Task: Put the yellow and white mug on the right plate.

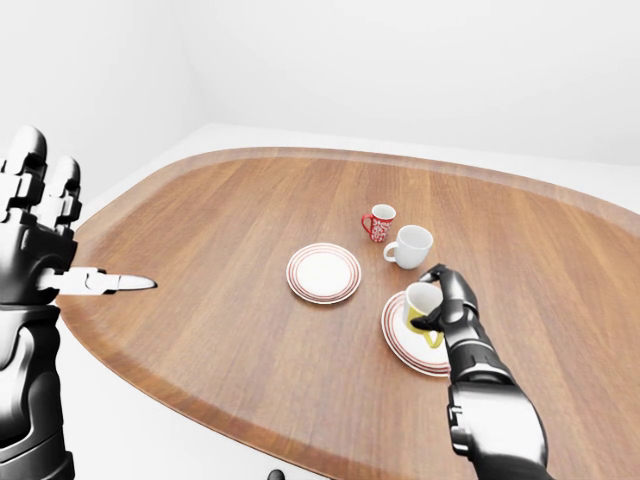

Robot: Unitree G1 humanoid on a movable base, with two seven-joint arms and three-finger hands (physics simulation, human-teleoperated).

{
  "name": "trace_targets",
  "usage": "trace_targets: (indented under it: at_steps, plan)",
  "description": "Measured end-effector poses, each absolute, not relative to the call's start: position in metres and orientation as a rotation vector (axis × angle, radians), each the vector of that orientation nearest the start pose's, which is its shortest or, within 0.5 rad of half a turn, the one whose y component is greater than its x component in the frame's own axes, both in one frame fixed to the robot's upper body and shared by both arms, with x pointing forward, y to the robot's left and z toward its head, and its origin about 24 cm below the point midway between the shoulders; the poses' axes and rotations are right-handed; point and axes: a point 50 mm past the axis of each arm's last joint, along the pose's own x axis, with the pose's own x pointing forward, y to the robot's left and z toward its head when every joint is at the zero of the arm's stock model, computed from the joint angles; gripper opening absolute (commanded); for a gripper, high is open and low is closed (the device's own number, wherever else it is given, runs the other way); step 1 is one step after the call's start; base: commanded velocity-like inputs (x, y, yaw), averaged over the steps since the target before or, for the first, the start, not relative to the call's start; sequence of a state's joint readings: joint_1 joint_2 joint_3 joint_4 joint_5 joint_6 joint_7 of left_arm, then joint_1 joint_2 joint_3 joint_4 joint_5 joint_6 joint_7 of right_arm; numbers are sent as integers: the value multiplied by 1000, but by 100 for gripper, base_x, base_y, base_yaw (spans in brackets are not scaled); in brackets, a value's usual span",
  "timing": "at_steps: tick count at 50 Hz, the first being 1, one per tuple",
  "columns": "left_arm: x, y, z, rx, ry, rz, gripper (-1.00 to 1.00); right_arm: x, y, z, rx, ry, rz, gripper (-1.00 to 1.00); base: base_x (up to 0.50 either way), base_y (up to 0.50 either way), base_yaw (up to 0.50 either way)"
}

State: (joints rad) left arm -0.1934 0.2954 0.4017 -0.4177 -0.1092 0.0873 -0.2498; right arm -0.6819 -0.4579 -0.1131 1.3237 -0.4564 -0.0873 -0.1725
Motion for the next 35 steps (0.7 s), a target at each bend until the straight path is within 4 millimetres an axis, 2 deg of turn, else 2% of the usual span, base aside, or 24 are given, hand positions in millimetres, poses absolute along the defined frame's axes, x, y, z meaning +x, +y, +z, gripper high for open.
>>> trace_targets:
  at_steps: [35]
  plan:
    - [243,241,201,286,-548,42,100,313,-298,-2,-746,534,-350,-100,0,0,0]
